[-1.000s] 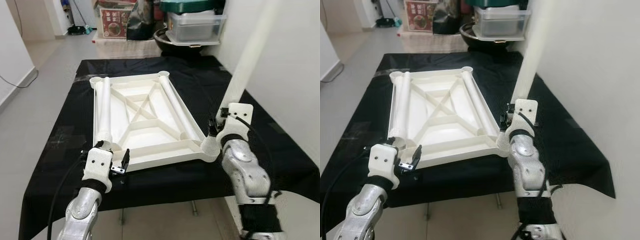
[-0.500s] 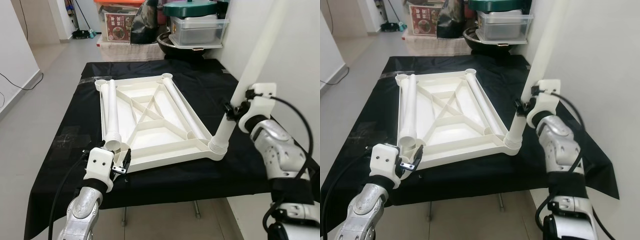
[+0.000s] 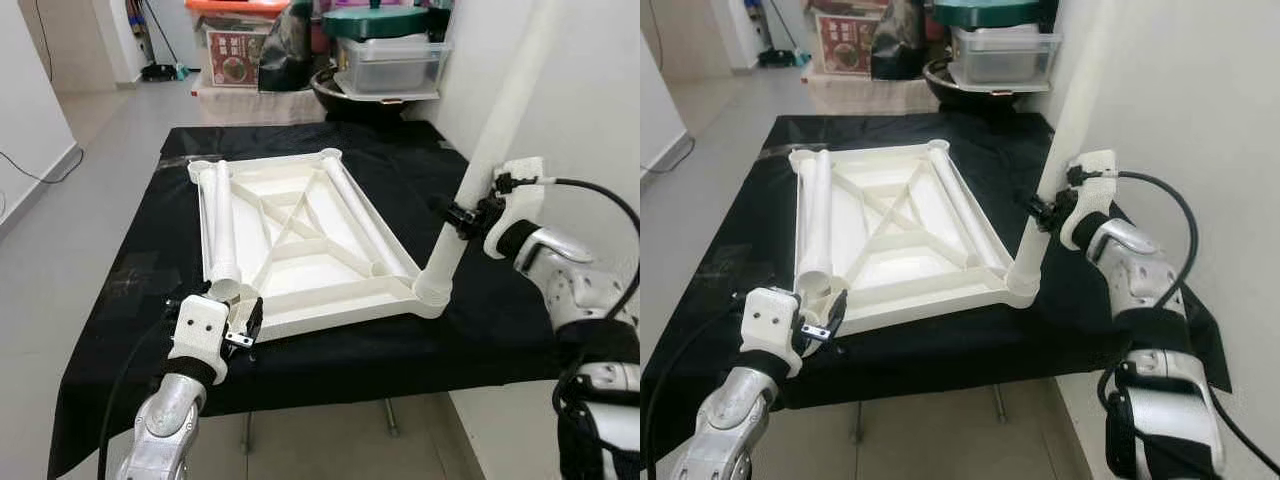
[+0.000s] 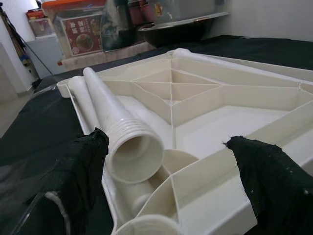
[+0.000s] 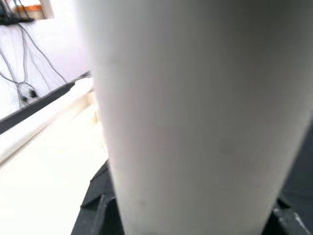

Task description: Building children table

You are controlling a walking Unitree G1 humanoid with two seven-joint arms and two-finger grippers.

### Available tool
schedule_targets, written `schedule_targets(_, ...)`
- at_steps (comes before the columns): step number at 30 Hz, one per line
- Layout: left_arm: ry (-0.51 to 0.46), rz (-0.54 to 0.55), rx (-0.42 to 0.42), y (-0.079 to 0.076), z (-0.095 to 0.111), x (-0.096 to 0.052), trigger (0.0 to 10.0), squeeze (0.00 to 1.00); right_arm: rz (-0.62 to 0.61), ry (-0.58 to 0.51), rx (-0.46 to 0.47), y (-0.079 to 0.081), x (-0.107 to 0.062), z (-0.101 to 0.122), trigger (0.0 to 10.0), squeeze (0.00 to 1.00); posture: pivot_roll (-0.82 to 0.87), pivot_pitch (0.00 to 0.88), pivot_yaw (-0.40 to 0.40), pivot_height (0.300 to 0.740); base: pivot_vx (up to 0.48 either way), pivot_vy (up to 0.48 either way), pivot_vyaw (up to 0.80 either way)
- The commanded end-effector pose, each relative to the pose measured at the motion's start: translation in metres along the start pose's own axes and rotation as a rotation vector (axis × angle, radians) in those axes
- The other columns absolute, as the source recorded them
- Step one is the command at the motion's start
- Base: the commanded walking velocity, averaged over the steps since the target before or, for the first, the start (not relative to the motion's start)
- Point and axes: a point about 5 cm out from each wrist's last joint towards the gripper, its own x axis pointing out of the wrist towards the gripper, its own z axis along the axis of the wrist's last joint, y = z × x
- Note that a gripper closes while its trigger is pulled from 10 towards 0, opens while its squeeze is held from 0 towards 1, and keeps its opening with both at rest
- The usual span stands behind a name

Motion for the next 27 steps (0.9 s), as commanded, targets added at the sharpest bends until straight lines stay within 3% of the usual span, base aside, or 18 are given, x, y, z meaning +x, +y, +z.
schedule_targets(1, 0.008, -0.007, 0.007, -0.001, -0.002, 0.000, 10.0, 0.00, -0.073, 0.023, -0.003, -0.010, 0.001, -0.003, 0.0, 0.00, 0.04, 0.000, -0.077, 0.740, 0.000, 0.000, 0.00)
schedule_targets(7, 0.008, -0.005, 0.009, -0.001, -0.002, -0.002, 10.0, 0.00, -0.153, 0.027, 0.023, -0.015, 0.001, -0.009, 0.0, 0.00, 0.05, 0.000, -0.079, 0.740, 0.000, 0.000, 0.00)
schedule_targets(10, 0.010, -0.003, 0.010, 0.001, -0.003, -0.003, 10.0, 0.00, -0.475, 0.085, 0.063, -0.026, -0.003, -0.025, 0.0, 0.00, 0.05, 0.000, -0.080, 0.740, 0.000, 0.000, 0.00)
schedule_targets(11, 0.010, -0.003, 0.010, 0.001, -0.003, -0.003, 10.0, 0.00, -0.475, 0.085, 0.063, -0.026, -0.003, -0.025, 0.0, 0.00, 0.05, 0.000, -0.080, 0.740, 0.000, 0.000, 0.00)
schedule_targets(12, 0.011, -0.002, 0.010, 0.001, -0.003, -0.004, 10.0, 0.00, -0.552, 0.093, 0.074, -0.027, -0.005, -0.029, 0.0, 0.00, 0.05, 0.000, -0.080, 0.740, 0.000, 0.000, 0.00)
schedule_targets(13, 0.014, -0.002, 0.009, 0.000, -0.003, -0.004, 10.0, 0.00, -0.635, 0.090, 0.135, -0.010, -0.001, -0.041, 0.0, 0.00, 0.04, 0.000, -0.076, 0.740, 0.000, 0.000, 0.00)
schedule_targets(14, 0.014, -0.002, 0.009, 0.000, -0.003, -0.004, 10.0, 0.00, -0.635, 0.090, 0.135, -0.010, -0.001, -0.041, 0.0, 0.00, 0.04, 0.000, -0.076, 0.740, 0.000, 0.000, 0.00)
schedule_targets(16, 0.018, -0.004, 0.007, 0.000, -0.004, -0.004, 10.0, 0.00, -0.730, 0.088, 0.251, 0.021, 0.002, -0.057, 0.0, 0.00, 0.04, 0.000, -0.064, 0.740, 0.000, 0.000, 0.00)
schedule_targets(18, 0.018, -0.004, 0.007, 0.000, -0.004, -0.004, 10.0, 0.00, -0.730, 0.088, 0.251, 0.021, 0.002, -0.057, 0.0, 0.00, 0.04, 0.000, -0.064, 0.740, 0.000, 0.000, 0.00)
schedule_targets(20, 0.019, -0.017, 0.006, -0.003, -0.003, -0.002, 10.0, 0.00, -0.698, 0.085, 0.328, 0.072, 0.020, -0.061, 0.0, 0.00, 0.04, 0.000, -0.057, 0.740, 0.000, 0.000, 0.00)
schedule_targets(22, 0.019, -0.017, 0.006, -0.003, -0.003, -0.002, 10.0, 0.00, -0.698, 0.085, 0.328, 0.072, 0.020, -0.061, 0.0, 0.00, 0.04, 0.000, -0.057, 0.740, 0.000, 0.000, 0.00)
schedule_targets(23, 0.020, -0.020, 0.007, -0.002, -0.003, -0.001, 10.0, 0.00, -0.625, 0.092, 0.332, 0.096, 0.031, -0.057, 3.5, 0.00, 0.03, 0.000, -0.060, 0.740, 0.000, 0.000, 0.00)
schedule_targets(24, 0.020, -0.020, 0.009, -0.001, -0.004, 0.000, 10.0, 0.00, -0.567, 0.089, 0.323, 0.111, 0.037, -0.051, 10.0, 0.00, 0.03, 0.000, -0.065, 0.740, 0.000, 0.000, 0.00)
schedule_targets(27, 0.020, -0.016, 0.009, 0.000, -0.004, 0.001, 10.0, 0.00, -0.503, 0.059, 0.317, 0.119, 0.039, -0.040, 10.0, 0.00, 0.03, 0.000, -0.068, 0.740, 0.000, 0.000, 0.00)
